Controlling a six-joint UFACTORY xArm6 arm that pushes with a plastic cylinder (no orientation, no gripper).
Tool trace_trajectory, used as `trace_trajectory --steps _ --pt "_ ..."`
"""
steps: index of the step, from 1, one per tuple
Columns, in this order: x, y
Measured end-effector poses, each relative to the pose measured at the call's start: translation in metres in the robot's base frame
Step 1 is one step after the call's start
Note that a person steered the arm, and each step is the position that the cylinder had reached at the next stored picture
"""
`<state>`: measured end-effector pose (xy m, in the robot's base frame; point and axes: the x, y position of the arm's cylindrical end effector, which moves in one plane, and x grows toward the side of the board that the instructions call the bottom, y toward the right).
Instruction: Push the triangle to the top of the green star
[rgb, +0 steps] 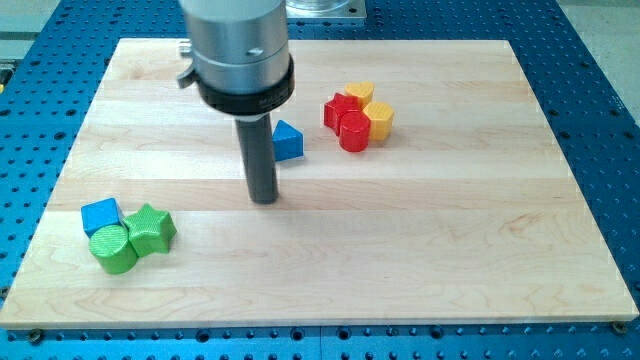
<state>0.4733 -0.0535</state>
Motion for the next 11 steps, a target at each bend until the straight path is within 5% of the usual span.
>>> trace_trajectory --steps 5,8,11 --pt "-0.094 0.055" --pt "-0.083 0.055" --pt "-0.053 -0.007"
